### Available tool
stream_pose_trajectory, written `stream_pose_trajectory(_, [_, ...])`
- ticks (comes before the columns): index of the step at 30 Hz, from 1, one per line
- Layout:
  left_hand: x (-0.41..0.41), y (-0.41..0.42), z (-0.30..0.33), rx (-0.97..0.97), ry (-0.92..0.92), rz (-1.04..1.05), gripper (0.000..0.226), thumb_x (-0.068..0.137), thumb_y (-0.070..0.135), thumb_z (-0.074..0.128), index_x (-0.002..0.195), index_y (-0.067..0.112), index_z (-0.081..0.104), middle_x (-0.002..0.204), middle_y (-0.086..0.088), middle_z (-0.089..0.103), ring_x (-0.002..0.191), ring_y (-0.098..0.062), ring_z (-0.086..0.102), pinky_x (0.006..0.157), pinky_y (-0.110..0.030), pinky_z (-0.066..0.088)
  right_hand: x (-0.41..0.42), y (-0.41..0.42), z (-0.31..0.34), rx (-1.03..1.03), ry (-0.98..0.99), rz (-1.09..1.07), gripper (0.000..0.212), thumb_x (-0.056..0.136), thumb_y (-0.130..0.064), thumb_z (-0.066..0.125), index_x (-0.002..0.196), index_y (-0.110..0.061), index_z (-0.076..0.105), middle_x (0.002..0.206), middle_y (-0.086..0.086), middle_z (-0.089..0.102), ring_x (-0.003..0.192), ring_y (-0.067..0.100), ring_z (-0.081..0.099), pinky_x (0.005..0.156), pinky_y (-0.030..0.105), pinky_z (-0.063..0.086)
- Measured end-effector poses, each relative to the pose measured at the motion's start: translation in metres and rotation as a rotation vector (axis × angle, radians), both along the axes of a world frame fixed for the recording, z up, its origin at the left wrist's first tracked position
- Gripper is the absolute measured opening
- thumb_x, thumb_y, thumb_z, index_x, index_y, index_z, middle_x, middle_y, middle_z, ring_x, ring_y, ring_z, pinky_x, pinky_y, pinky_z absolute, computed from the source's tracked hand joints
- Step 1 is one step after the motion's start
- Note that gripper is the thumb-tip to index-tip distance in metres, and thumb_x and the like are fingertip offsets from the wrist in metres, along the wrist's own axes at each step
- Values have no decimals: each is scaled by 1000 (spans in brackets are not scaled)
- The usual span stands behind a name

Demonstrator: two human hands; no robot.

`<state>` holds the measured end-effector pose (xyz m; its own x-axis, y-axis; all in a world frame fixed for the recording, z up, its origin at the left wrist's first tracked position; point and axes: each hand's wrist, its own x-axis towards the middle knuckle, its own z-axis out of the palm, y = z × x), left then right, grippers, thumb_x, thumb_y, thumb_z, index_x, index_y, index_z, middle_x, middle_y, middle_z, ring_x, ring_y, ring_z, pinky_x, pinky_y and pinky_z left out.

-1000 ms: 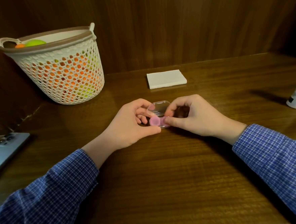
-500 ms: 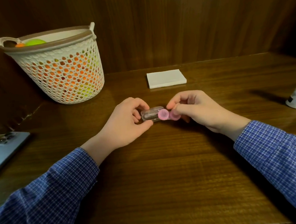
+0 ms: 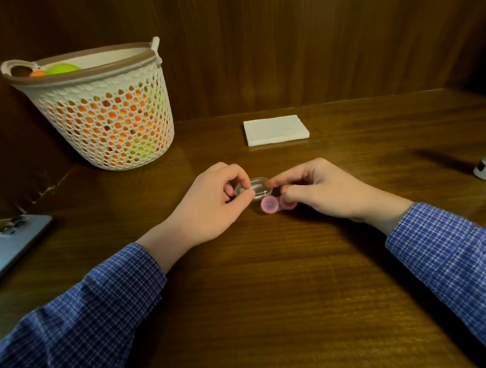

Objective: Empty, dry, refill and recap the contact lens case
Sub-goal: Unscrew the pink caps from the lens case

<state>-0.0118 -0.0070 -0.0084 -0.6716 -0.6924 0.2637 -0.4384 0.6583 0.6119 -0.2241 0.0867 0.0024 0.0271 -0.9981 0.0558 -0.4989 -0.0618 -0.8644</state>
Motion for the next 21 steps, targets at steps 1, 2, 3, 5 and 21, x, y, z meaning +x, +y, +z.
stream_pose_trajectory(1, [0,0,0,0,-2,-1,8,95,25,69,100,30,67,98,10,57,78,-12,59,65,-17,49,0,0,0,1,5,0,30,93,-14,67,115,-33,75,89,-12,79,82,1,69,79,14,56])
stream_pose_trajectory(2, [0,1,1,0,-4,-2,8,95,25,70,100,30,67,98,10,57,78,-12,59,65,-17,49,0,0,0,1,8,0,30,93,-14,67,115,-32,75,88,-13,79,81,0,69,77,14,56])
stream_pose_trajectory(3, [0,1,1,0,-5,-4,8,95,25,70,100,30,67,99,10,57,78,-12,59,66,-18,49,0,0,0,2,9,-1,30,93,-15,67,116,-32,76,88,-14,79,81,0,69,76,13,55])
stream_pose_trajectory(5, [0,1,1,-2,-5,-8,8,95,24,70,99,30,67,99,10,57,78,-12,59,66,-18,48,0,0,0,8,3,2,29,93,-15,67,115,-33,76,87,-14,79,80,0,69,75,12,54])
stream_pose_trajectory(21, [1,0,1,-85,-54,-12,8,96,27,67,96,35,67,100,17,56,86,-6,57,67,-12,42,-2,-1,-3,2,5,14,27,91,-16,70,112,-34,75,81,-6,77,87,17,72,93,36,57])
